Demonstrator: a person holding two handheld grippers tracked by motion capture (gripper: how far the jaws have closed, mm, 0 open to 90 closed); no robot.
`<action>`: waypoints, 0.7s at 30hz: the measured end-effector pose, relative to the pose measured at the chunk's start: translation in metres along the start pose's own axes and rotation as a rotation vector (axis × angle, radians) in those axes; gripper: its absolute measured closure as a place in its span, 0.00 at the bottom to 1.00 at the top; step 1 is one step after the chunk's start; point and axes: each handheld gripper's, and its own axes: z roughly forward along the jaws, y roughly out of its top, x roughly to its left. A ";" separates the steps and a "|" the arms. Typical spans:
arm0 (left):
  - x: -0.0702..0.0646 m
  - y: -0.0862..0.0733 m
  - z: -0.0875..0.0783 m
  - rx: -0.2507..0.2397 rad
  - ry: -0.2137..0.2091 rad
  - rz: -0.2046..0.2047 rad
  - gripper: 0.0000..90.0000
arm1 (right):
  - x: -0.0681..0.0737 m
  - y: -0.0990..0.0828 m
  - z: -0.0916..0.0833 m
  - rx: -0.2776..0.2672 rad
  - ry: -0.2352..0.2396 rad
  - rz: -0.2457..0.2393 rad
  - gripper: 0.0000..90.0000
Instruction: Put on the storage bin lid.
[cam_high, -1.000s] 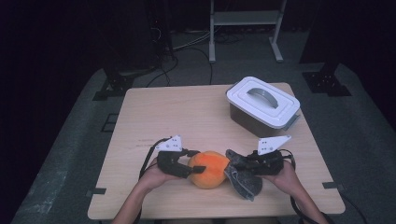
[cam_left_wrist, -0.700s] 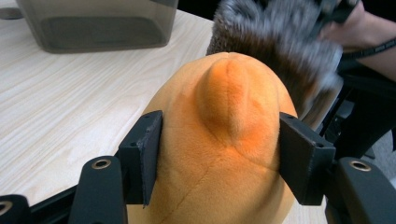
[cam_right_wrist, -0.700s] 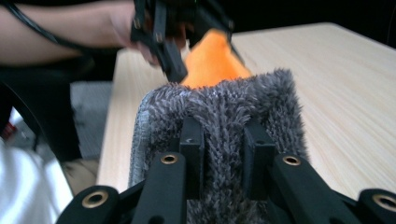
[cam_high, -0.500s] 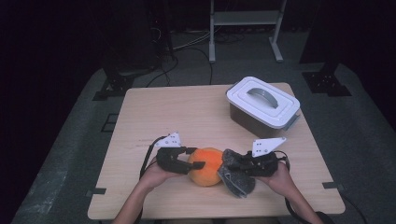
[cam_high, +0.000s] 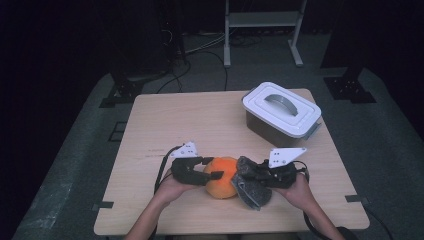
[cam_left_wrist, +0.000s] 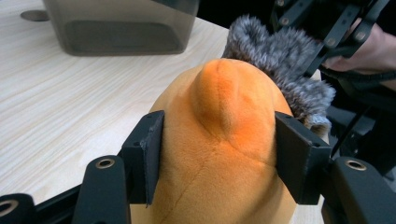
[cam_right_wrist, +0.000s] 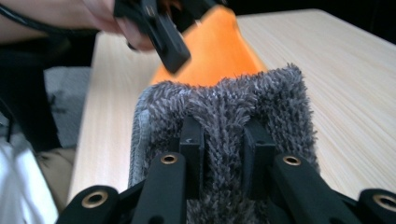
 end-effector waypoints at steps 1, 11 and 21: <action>0.000 0.000 0.000 -0.001 0.000 0.000 0.43 | -0.001 -0.001 -0.001 0.001 0.000 0.008 0.81; -0.016 0.004 0.009 0.033 -0.031 0.106 0.43 | 0.004 0.010 -0.007 -0.089 0.020 -0.011 0.81; -0.017 0.002 0.012 0.028 -0.056 0.117 0.43 | 0.000 0.007 -0.012 -0.091 0.008 0.002 0.81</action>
